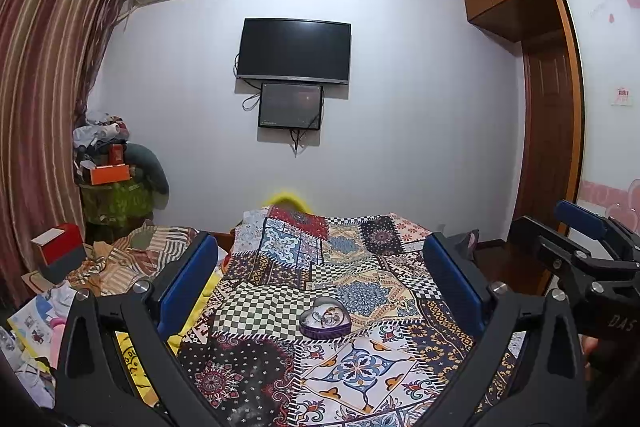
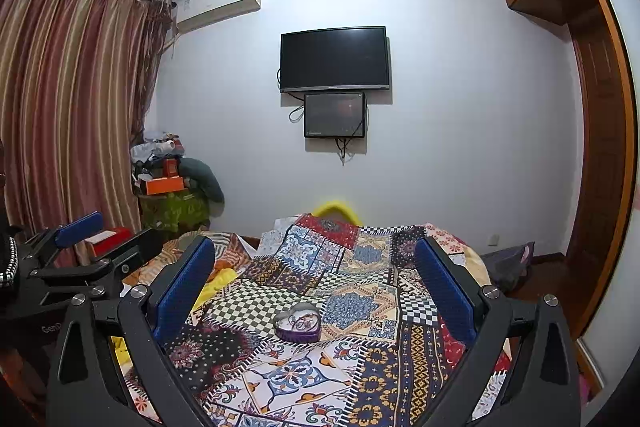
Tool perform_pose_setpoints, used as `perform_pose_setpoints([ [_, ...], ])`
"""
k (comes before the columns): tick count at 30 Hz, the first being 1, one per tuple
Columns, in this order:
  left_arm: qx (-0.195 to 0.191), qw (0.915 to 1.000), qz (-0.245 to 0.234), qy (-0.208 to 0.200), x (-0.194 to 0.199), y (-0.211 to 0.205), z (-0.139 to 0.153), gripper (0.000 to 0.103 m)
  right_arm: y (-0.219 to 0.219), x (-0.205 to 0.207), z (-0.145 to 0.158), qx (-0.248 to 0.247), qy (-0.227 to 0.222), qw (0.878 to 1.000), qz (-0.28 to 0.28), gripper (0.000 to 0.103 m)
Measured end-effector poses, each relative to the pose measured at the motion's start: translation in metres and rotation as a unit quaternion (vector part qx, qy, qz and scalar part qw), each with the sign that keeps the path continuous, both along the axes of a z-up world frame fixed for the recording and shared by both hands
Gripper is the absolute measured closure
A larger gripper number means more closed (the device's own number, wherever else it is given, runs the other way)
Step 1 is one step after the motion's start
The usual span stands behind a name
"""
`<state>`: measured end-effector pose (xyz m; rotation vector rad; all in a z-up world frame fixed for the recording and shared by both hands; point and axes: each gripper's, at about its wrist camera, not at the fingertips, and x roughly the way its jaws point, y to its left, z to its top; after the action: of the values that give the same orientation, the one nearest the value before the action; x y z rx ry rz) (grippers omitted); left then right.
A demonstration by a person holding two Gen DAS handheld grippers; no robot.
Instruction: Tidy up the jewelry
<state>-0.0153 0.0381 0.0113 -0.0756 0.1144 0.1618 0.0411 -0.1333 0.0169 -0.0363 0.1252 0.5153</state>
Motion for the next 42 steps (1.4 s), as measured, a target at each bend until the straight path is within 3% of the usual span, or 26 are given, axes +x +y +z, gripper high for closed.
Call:
perform_pose_setpoints([
  [42,-0.023,0.9994,-0.018,0.017,0.0078,0.0034,-0.0073,0.000,-0.0031,0.0011,0.0027,0.005,0.017,1.000,-0.001,0.004],
])
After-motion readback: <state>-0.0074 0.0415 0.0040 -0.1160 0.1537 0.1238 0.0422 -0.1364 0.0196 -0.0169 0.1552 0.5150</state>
